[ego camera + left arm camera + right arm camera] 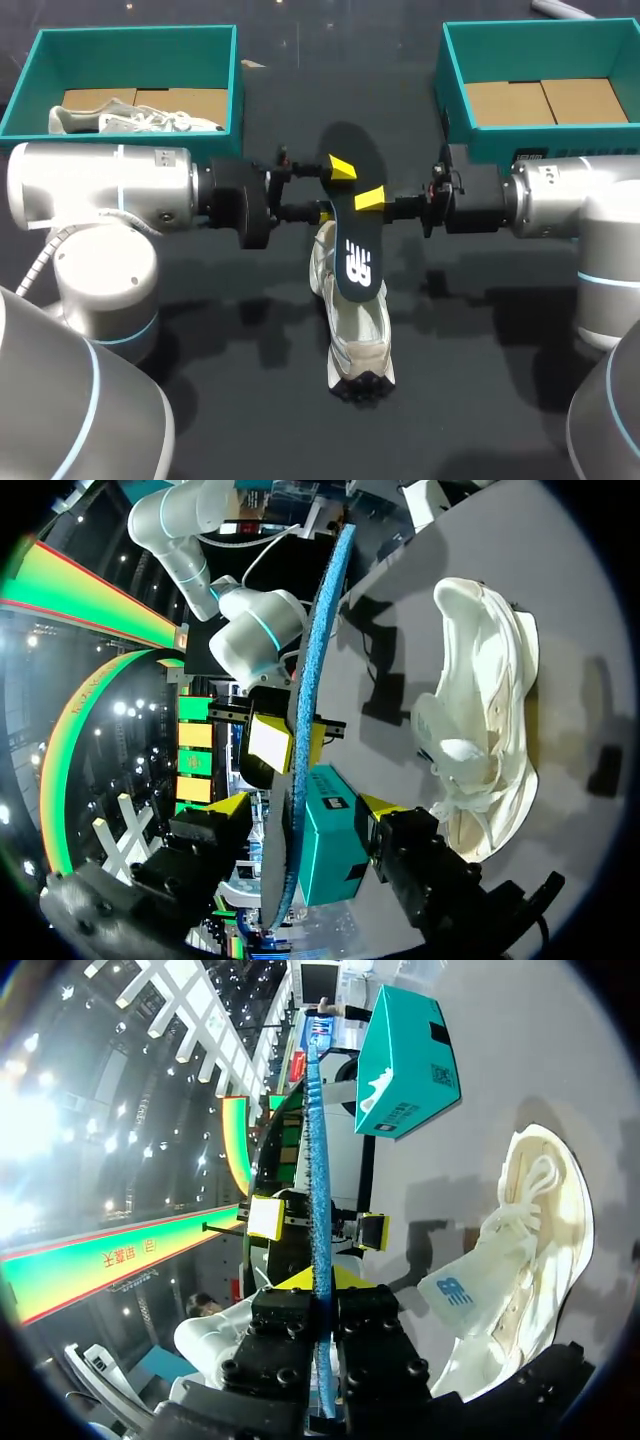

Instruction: Take the shoe out of the shoebox, open the shoe tongue, remove and reinsert the insole, then place the shoe into the shoebox

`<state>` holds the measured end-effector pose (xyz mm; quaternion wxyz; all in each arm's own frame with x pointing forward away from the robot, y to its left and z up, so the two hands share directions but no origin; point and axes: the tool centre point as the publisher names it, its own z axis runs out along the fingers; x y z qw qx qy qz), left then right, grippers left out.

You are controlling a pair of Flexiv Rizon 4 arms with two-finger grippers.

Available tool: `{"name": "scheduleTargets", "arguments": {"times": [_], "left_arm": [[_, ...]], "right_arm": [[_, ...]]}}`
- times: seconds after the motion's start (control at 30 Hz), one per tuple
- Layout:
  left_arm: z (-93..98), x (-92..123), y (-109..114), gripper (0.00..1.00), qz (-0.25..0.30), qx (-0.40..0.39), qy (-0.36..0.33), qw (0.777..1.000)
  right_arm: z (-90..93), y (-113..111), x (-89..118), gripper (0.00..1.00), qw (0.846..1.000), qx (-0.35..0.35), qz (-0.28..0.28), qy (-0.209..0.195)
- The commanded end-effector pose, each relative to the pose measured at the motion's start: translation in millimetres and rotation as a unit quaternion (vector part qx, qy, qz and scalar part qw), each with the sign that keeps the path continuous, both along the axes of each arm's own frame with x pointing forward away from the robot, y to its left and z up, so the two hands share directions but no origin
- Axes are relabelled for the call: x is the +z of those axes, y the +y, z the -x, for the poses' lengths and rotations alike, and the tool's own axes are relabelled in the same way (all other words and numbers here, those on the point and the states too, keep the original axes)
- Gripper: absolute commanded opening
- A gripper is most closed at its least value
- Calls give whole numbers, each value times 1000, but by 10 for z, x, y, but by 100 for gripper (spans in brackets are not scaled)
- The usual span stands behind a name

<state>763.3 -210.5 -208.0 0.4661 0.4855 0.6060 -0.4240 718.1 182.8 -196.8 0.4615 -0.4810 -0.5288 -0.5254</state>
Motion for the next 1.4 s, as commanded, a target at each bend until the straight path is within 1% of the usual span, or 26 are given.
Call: {"name": "scheduleTargets", "arguments": {"times": [0.03,0.4,0.6,0.67,0.8,0.97,1.17,1.27,1.37,1.4], "left_arm": [[-3,-45,-79,50,1,4,-1,1000],[-9,-60,-63,41,24,6,-13,1000],[0,-69,-73,40,32,7,-24,999],[-2,-73,-81,38,31,9,-29,999],[-11,-74,-93,30,32,11,-33,999],[-38,-80,-119,33,30,16,-37,999],[-52,-84,-144,32,27,18,-40,999],[-56,-83,-149,27,25,18,-43,999],[-63,-81,-152,17,22,21,-46,998],[-65,-81,-152,17,21,22,-47,998]], "right_arm": [[-2,68,-14,0,1000,1,0,0],[-25,87,-40,0,1000,2,-9,13],[-33,72,-47,0,1000,-1,-12,17],[-33,69,-47,0,1000,-1,-13,19],[-32,65,-47,0,1000,0,-14,21],[-32,66,-49,0,1000,4,-12,25],[-30,62,-60,0,999,7,-10,31],[-30,58,-66,0,999,7,-9,35],[-32,51,-72,0,999,7,-8,39],[-33,49,-73,0,999,7,-8,40]]}}
